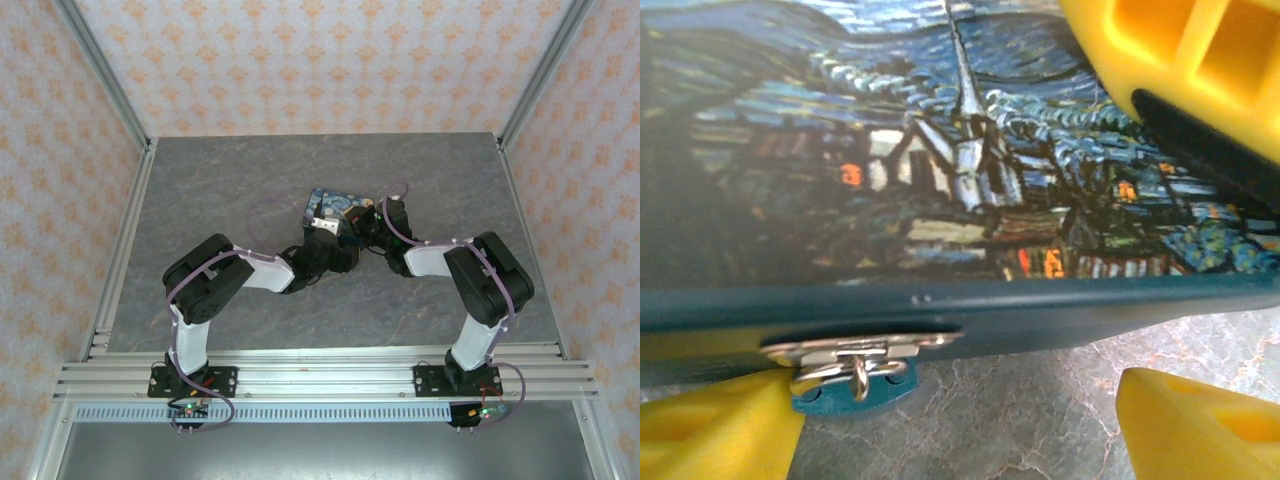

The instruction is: Unlock a padlock with a key

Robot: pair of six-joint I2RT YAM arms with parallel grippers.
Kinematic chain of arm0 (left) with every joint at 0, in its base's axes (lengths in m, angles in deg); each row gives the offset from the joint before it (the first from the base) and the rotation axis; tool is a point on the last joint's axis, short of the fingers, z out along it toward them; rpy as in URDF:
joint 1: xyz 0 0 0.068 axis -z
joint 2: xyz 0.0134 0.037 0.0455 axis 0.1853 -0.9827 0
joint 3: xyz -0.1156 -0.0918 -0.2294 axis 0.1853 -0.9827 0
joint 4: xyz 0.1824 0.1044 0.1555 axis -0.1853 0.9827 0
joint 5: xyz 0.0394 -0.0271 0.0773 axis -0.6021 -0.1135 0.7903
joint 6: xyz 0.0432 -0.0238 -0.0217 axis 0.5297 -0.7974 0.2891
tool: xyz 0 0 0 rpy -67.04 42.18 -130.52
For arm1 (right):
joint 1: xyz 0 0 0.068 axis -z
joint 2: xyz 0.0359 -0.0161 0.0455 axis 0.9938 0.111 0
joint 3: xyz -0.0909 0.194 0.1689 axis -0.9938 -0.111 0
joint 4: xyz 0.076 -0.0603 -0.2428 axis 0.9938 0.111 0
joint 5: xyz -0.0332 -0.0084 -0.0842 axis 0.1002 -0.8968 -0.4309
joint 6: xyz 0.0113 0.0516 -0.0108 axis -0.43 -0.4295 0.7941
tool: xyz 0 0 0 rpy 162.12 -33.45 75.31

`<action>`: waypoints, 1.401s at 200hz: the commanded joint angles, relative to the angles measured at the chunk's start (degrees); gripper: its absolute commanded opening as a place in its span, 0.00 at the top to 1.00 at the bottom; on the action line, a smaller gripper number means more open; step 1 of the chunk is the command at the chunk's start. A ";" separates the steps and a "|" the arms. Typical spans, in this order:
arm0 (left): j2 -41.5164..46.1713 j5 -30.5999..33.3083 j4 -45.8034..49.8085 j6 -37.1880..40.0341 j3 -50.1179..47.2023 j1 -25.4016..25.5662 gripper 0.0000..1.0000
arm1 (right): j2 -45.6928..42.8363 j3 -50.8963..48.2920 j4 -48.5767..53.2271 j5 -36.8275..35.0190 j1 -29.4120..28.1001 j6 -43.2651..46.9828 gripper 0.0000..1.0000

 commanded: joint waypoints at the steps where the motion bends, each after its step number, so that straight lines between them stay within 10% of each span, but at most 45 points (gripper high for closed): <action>1: -2.67 1.16 3.44 1.69 0.75 -0.24 0.18 | 1.74 -0.64 1.95 -0.33 -0.02 -0.30 1.00; 45: -1.14 -14.01 -18.20 -7.40 -5.49 -2.10 0.19 | 1.93 -0.72 1.94 -0.20 -0.09 -0.48 1.00; 123: -3.88 -19.37 -31.25 -18.95 -8.63 -5.34 0.20 | 2.61 -0.51 1.61 0.18 -0.03 -0.73 1.00; 210: 1.95 3.81 11.17 -6.30 1.05 -1.25 0.19 | 3.38 -0.51 0.75 0.58 -0.10 -1.10 1.00; 280: -4.00 4.13 14.11 -1.34 7.92 -1.12 0.17 | 4.06 -0.42 0.04 0.96 -0.16 -1.43 1.00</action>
